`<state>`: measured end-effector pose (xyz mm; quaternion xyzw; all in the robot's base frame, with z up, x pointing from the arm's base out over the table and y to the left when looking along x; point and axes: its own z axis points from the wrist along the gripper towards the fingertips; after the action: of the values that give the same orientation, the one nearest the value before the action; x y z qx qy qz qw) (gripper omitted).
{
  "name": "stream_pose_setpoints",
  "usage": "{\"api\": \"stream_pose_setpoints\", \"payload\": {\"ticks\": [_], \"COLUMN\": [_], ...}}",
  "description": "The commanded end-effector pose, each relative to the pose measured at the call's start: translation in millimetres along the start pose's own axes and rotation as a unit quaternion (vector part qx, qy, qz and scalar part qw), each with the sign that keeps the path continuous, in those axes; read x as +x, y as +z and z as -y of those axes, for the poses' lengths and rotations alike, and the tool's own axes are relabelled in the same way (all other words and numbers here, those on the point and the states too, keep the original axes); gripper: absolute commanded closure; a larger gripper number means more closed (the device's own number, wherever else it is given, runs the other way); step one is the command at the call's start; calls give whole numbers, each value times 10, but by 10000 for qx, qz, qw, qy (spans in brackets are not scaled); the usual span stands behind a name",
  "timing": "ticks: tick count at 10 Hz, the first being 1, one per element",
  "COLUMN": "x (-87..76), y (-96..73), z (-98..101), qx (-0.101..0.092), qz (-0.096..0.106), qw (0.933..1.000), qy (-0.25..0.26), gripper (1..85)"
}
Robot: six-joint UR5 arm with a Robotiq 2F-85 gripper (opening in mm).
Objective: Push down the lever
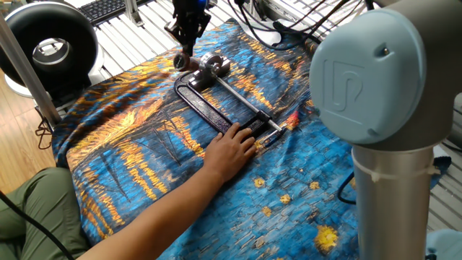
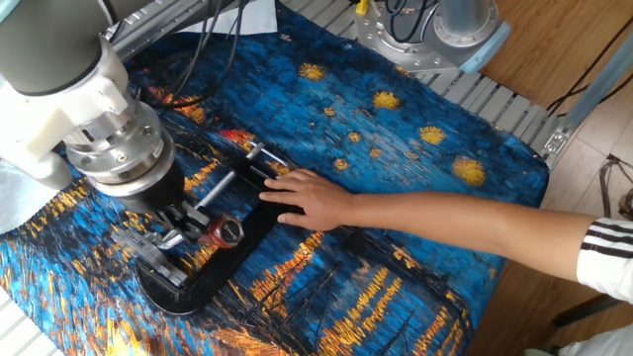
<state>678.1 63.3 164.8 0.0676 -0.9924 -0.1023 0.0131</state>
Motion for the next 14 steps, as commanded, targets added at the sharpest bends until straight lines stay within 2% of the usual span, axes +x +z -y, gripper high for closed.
{"api": "stream_pose_setpoints", "payload": {"ticks": [1, 3, 6, 14], "x": [39, 73, 10, -92], "y": [44, 59, 152, 594], "z": [-89, -66, -71, -124], "qx": [-258, -263, -259, -90], "qz": [-3, -33, 51, 283], "qw": [9996, 9996, 9996, 9996], "qy": [-59, -105, -50, 33], "gripper": [847, 847, 847, 847]}}
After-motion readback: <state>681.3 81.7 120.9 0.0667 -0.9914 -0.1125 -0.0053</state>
